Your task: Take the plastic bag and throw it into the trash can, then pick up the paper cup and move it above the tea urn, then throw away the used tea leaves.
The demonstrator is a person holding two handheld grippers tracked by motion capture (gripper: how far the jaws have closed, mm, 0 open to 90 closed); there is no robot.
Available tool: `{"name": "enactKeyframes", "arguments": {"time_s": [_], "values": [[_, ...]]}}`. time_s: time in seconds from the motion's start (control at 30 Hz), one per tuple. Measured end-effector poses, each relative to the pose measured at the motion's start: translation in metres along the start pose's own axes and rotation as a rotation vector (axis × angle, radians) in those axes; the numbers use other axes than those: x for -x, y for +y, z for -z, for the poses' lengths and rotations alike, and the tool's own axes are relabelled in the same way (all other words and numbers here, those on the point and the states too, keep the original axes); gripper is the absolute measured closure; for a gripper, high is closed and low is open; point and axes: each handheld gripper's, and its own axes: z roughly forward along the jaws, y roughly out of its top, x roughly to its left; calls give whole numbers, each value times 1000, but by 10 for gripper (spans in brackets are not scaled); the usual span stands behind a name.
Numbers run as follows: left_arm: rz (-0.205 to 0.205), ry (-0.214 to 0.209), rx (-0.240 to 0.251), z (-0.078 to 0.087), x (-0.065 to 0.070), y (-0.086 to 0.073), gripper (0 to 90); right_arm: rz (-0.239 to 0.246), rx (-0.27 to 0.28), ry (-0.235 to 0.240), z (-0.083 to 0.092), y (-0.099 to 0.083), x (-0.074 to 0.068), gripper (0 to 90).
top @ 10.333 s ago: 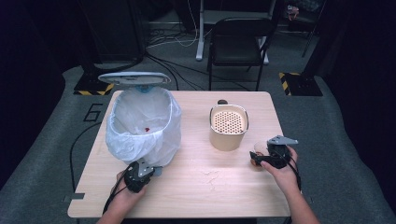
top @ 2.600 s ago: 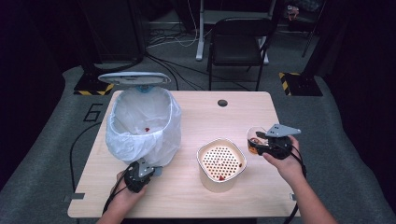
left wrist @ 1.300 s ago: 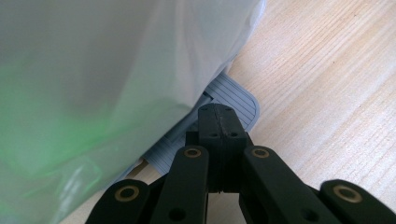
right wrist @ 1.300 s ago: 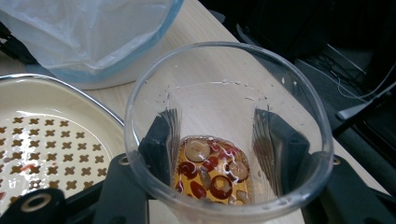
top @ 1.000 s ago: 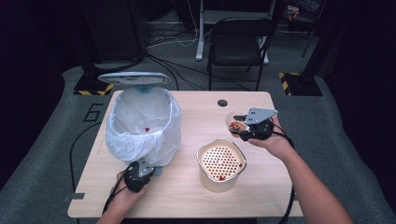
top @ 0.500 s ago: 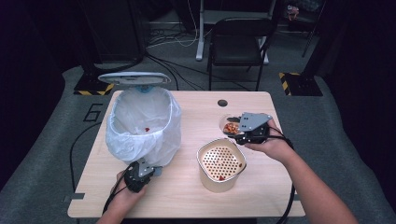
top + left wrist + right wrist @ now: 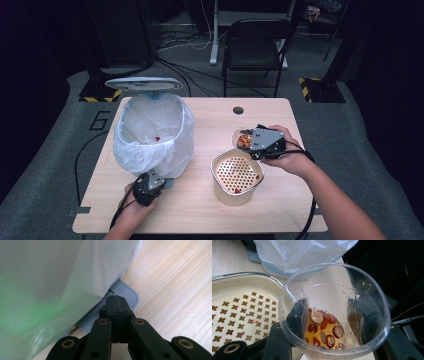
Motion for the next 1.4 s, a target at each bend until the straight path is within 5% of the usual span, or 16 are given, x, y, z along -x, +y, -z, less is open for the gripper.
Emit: {"name": "enactKeyframes", "arguments": {"time_s": [0.57,0.93,1.13,1.3,1.33,1.4], "values": [[12,1,5,0,1,-1,900,225,-89,-32,1,10,-22,509],[3,2,3,0,0,-1,900,318,-124,-43,0,11,-30,510],[6,1,3,0,0,0,900,497,-206,-75,-2,17,-43,512],[5,3,3,0,0,0,900,713,-288,-125,-6,23,-56,512],[5,3,3,0,0,0,900,713,-288,-125,-6,23,-56,512],[3,3,3,0,0,0,900,853,-340,-160,-11,25,-66,512]]}}
